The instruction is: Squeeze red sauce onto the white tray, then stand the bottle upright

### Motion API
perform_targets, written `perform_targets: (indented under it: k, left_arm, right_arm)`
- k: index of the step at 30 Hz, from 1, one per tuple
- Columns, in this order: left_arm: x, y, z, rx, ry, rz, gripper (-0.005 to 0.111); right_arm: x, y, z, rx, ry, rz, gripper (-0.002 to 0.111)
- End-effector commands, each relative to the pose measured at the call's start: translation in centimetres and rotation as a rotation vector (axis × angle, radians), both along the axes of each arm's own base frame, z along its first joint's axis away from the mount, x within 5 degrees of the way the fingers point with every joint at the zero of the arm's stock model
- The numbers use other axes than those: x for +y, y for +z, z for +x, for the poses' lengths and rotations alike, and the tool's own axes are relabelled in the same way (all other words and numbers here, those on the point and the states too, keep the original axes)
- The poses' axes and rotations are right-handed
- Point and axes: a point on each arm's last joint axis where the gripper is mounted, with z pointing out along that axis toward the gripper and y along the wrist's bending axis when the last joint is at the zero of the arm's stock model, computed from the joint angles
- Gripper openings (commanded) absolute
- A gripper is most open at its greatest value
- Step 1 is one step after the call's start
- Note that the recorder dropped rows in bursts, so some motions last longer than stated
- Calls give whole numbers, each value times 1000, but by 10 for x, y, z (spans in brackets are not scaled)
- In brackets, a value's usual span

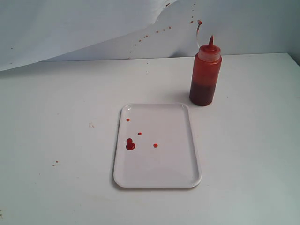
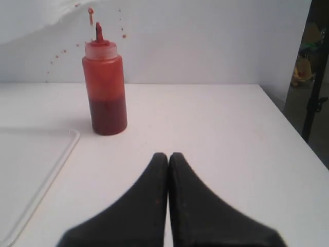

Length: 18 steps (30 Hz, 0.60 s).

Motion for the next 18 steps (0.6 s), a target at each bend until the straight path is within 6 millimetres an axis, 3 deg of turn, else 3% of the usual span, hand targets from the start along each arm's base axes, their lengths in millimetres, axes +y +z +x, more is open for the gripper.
perform_targets:
  k: [1,18]
  left_arm:
    - [0,-1,0,-6,4,-1,0]
    - [0,-1,0,-6,4,-3,0]
  right_arm:
    - [-1,-6,-1,54,-11,13,0]
    - [1,-9,-2,83,27,-74,0]
